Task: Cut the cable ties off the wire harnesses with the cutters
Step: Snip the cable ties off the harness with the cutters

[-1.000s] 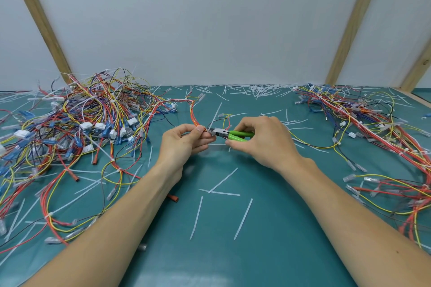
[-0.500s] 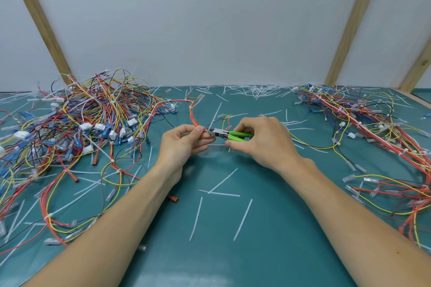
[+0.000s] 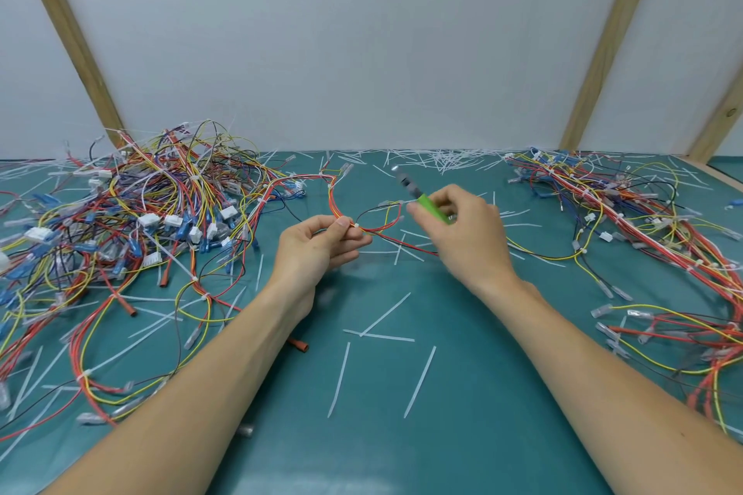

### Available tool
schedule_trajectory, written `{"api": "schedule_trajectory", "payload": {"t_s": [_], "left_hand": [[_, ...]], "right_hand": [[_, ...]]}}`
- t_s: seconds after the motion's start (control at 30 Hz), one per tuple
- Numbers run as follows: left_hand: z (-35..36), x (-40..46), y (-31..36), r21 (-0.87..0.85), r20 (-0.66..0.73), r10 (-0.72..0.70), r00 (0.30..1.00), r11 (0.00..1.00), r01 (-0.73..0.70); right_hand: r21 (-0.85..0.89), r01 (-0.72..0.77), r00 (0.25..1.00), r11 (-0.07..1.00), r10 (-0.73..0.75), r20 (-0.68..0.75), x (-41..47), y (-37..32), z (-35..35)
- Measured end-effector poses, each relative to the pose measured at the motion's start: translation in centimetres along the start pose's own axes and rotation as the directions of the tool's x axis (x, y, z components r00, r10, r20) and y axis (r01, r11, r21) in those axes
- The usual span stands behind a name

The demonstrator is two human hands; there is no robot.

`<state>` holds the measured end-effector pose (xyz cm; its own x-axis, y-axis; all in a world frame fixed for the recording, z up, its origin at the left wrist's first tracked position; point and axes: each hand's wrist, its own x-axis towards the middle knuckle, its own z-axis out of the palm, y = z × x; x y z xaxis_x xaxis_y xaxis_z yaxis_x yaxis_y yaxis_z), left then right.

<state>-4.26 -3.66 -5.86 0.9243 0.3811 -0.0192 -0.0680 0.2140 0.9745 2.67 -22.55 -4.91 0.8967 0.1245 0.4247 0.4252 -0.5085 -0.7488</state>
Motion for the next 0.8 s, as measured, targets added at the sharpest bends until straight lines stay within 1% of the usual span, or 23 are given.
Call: {"api": "schedule_trajectory", "payload": {"t_s": [0.07, 0.13, 0.23, 0.33, 0.5, 0.7, 0.8], "left_hand": [[0.0, 0.0, 0.0, 0.004, 0.003, -0.002, 1.0, 1.0, 0.002], [0.0, 0.0, 0.0, 0.006, 0.003, -0.002, 1.0, 1.0, 0.002], [0.0, 0.0, 0.1, 0.009, 0.005, -0.001, 1.0, 1.0, 0.001], [0.1, 0.0, 0.2, 0.021, -0.002, -0.003, 1.0, 1.0, 0.003], [0.3, 0.0, 0.3, 0.037, -0.02, -0.015, 1.0, 0.999, 0.016], [0.3, -0.2, 0.4, 0.051, -0.005, -0.007, 1.0, 0.999, 0.007], [0.3, -0.3, 0.4, 0.056, -0.002, -0.002, 1.0, 0.998, 0.003]], "right_hand": [[0.155, -0.113, 0.992, 0.981, 0.12, -0.033, 0.5, 0.3, -0.2], [0.273, -0.204, 0.977, 0.94, 0.213, -0.002, 0.9, 0.6, -0.3], [0.342, -0.301, 0.951, 0.89, 0.306, 0.043, 1.1, 1.2, -0.2], [0.394, -0.337, 0.936, 0.855, 0.349, 0.042, 1.3, 1.3, -0.1], [0.389, -0.328, 0.937, 0.861, 0.347, 0.021, 1.2, 1.3, 0.1], [0.249, -0.256, 0.966, 0.934, 0.256, 0.034, 0.8, 1.2, 0.5], [0.196, -0.225, 0.974, 0.954, 0.222, 0.039, 0.6, 1.1, 0.7]]}}
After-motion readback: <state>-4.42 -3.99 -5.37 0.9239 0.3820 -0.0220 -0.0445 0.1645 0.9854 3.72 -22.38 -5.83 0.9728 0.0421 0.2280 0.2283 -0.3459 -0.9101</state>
